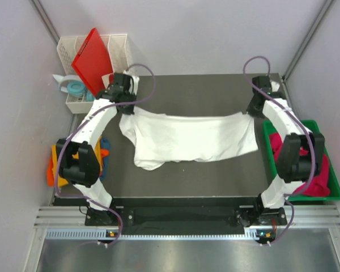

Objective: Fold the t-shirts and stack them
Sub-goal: Flatten out the tshirt

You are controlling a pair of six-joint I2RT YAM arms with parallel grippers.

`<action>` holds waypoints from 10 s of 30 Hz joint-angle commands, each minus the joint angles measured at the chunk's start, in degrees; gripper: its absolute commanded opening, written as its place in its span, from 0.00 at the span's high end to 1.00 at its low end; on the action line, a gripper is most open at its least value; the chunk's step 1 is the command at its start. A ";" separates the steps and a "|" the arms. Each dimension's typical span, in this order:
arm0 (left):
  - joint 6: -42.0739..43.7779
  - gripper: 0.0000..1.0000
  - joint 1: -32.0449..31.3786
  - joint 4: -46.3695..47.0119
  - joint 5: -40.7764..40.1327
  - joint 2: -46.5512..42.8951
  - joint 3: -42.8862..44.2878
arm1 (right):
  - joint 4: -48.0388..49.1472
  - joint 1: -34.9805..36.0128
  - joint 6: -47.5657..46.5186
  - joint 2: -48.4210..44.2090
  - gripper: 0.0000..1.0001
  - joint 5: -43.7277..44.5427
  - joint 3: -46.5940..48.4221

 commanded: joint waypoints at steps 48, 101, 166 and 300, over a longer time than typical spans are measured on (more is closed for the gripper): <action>2.64 1.00 15.04 -3.88 11.40 -28.00 16.74 | -12.65 0.73 -4.41 -47.32 1.00 10.02 5.06; 2.64 0.06 7.57 8.60 15.09 -20.79 -11.57 | -5.69 12.25 22.14 -33.35 0.09 10.71 -25.28; 8.61 0.03 7.57 -2.38 22.91 -25.28 -18.86 | 4.50 0.03 13.96 -19.90 1.00 14.40 -29.85; -0.09 1.00 -3.78 12.39 14.05 6.33 9.35 | 5.64 1.17 0.96 -11.89 1.00 14.58 -11.39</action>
